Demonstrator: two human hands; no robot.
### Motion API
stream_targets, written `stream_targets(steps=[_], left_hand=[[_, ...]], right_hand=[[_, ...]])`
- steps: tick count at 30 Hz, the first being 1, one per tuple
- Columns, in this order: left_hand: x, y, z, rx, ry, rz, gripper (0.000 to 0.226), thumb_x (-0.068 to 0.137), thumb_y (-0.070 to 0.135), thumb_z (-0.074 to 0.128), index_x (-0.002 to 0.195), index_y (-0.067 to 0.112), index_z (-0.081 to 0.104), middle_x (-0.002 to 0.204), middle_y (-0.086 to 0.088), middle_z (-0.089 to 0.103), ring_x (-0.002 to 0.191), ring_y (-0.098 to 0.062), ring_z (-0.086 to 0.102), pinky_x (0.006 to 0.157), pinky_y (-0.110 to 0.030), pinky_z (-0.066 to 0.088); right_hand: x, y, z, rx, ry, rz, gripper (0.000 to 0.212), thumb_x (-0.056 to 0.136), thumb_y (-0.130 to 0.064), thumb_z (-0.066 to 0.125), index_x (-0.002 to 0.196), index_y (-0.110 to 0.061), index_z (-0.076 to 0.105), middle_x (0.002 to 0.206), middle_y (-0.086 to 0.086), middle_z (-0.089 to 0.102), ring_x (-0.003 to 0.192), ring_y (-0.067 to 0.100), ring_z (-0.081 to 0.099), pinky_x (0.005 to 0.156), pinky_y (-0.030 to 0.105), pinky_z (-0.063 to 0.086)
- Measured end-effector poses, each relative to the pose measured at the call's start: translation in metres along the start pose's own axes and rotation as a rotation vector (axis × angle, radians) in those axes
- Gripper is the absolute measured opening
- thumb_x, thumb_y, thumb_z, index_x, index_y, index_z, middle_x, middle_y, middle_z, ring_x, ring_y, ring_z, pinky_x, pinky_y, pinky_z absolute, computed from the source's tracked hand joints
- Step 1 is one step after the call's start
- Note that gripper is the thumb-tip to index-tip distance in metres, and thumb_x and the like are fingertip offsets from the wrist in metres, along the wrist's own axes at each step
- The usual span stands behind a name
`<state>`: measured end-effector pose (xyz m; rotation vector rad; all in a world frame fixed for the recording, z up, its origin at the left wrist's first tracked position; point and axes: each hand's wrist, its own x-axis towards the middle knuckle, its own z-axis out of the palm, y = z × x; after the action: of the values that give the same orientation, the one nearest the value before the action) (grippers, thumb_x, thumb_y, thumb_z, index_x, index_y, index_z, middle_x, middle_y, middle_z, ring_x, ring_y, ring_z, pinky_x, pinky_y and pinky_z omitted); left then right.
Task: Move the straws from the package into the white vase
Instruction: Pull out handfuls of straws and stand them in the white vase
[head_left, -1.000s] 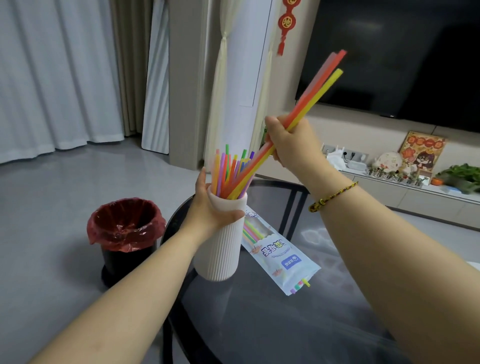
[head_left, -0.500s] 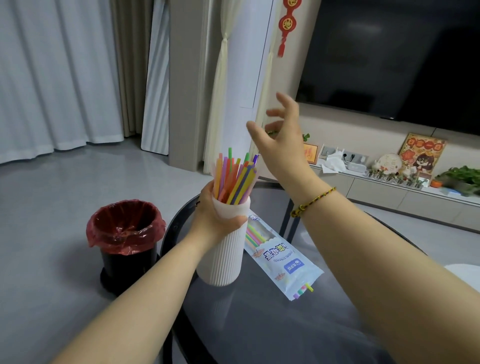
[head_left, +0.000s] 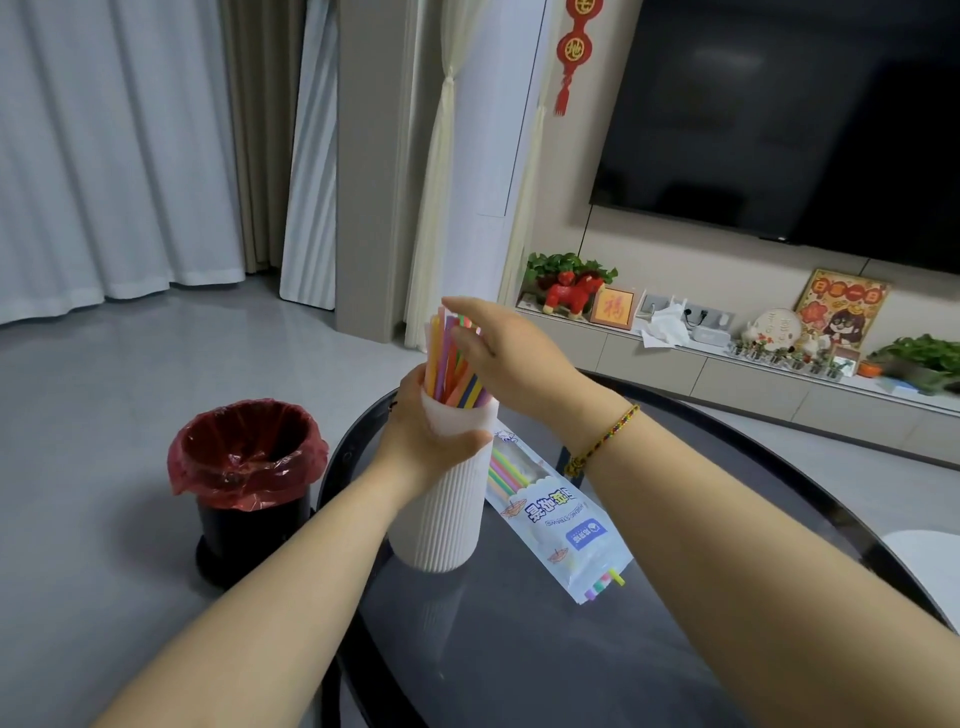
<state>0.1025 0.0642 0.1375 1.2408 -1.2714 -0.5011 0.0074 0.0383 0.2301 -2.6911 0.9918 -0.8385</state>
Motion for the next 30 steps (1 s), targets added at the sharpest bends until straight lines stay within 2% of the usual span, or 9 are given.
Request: stream_targets(steps=[3,6,8,12,18,22,24,27,30], left_hand=[[0.004,-0.005,-0.002,0.007,0.004,-0.066,0.071,0.066,0.011,0.075,0.124,0.019,0.035,0.096,0.012,0.048,0.085,-0.005,0.048,0.06,-0.006,0.038],[0.004,-0.011,-0.001,0.055,0.023,-0.086,0.077,0.064,0.02,0.077,0.127,0.023,0.032,0.089,0.027,0.044,0.079,0.01,0.045,0.06,-0.005,0.034],[0.001,-0.015,-0.002,0.082,0.036,-0.087,0.08,0.065,0.022,0.076,0.129,0.024,0.029,0.092,0.03,0.042,0.082,0.006,0.047,0.068,-0.011,0.036],[-0.017,-0.028,0.001,0.089,0.091,-0.163,0.085,0.07,0.022,0.073,0.137,0.02,0.021,0.13,0.002,0.044,0.114,-0.017,0.044,0.094,-0.034,0.037],[-0.086,-0.052,0.035,0.066,0.443,-0.211,0.024,0.083,0.01,0.057,0.104,0.006,0.047,0.099,-0.013,0.051,0.089,-0.029,0.049,0.081,-0.04,0.042],[-0.105,-0.058,0.071,0.09,0.064,-0.365,0.012,0.085,0.011,0.054,0.08,0.023,0.052,0.082,0.009,0.056,0.085,-0.02,0.055,0.061,-0.012,0.037],[-0.103,-0.057,0.089,0.085,-0.087,-0.452,0.011,0.087,0.015,0.052,0.094,0.022,0.056,0.099,0.005,0.061,0.096,-0.014,0.055,0.069,-0.011,0.038],[-0.094,-0.052,0.11,0.04,-0.154,-0.598,0.038,0.089,0.022,0.049,0.126,0.013,0.044,0.128,-0.002,0.051,0.114,-0.011,0.047,0.087,-0.018,0.03],[-0.083,-0.051,0.125,-0.017,-0.168,-0.644,0.04,0.087,0.027,0.052,0.126,0.018,0.043,0.121,0.007,0.052,0.109,-0.011,0.049,0.085,-0.023,0.032]], right_hand=[[-0.012,0.011,-0.004,0.072,0.173,0.007,0.04,0.094,-0.015,0.043,0.134,-0.01,0.042,0.13,0.01,0.054,0.121,0.021,0.045,0.098,0.022,0.029],[-0.034,0.04,-0.003,0.095,0.296,0.132,0.038,0.091,-0.013,0.047,0.128,-0.008,0.047,0.132,0.008,0.053,0.124,0.022,0.043,0.095,0.019,0.028],[-0.055,0.066,0.002,0.12,0.28,0.293,0.036,0.09,-0.012,0.048,0.126,-0.007,0.048,0.13,0.009,0.054,0.122,0.024,0.045,0.097,0.025,0.032],[-0.105,0.121,0.023,0.012,0.066,0.63,0.038,0.09,-0.015,0.047,0.128,-0.006,0.046,0.134,0.013,0.05,0.125,0.028,0.042,0.101,0.035,0.035],[-0.152,0.167,0.046,0.157,-0.071,0.961,0.041,0.092,-0.017,0.043,0.132,-0.007,0.041,0.137,0.016,0.047,0.125,0.032,0.043,0.098,0.034,0.037],[-0.158,0.183,0.054,0.257,-0.06,0.982,0.043,0.093,-0.009,0.039,0.135,-0.007,0.036,0.139,0.018,0.044,0.119,0.035,0.049,0.089,0.032,0.041],[-0.159,0.189,0.059,0.298,-0.056,0.978,0.046,0.091,-0.006,0.039,0.137,-0.008,0.034,0.137,0.02,0.044,0.118,0.036,0.049,0.088,0.034,0.041],[-0.16,0.194,0.067,0.343,-0.052,0.974,0.05,0.089,-0.005,0.041,0.138,-0.009,0.033,0.141,0.017,0.041,0.129,0.033,0.039,0.104,0.038,0.034],[-0.16,0.199,0.074,0.366,0.009,0.958,0.044,0.086,-0.001,0.042,0.13,-0.006,0.045,0.133,0.016,0.052,0.121,0.033,0.047,0.107,0.045,0.036]])
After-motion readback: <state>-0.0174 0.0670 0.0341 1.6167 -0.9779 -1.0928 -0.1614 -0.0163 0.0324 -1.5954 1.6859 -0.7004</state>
